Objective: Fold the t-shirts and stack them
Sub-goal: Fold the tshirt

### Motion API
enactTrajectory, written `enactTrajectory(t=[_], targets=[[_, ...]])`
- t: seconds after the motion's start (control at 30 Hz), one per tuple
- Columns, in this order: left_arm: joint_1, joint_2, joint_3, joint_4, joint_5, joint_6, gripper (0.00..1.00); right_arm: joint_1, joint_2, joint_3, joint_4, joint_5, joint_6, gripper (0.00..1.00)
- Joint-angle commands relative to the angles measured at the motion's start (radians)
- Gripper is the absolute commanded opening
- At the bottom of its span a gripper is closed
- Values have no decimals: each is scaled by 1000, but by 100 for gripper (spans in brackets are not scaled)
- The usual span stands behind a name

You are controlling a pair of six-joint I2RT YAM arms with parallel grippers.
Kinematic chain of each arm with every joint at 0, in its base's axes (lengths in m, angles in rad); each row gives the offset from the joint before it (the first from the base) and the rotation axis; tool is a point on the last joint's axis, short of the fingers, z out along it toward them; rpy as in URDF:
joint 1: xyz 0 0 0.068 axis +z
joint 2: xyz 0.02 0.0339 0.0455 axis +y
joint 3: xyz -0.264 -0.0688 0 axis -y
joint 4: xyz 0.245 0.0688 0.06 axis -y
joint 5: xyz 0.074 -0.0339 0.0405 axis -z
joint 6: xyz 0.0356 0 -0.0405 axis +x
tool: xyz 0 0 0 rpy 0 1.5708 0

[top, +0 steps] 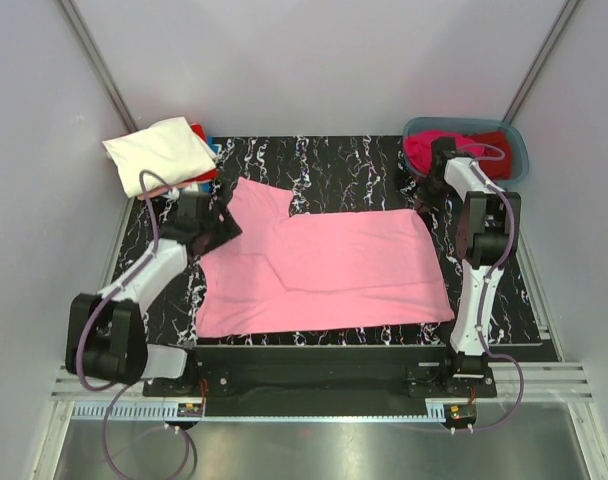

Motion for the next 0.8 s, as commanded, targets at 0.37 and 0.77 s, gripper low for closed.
enactTrajectory(t=[0.37,0.77], targets=[[44,847,1136,-172,-28,229,70,5,-256,-338,164,-107,-32,0],[107,1232,1559,-398,2,249,69,5,-348,-451,216,-199,-56,0]])
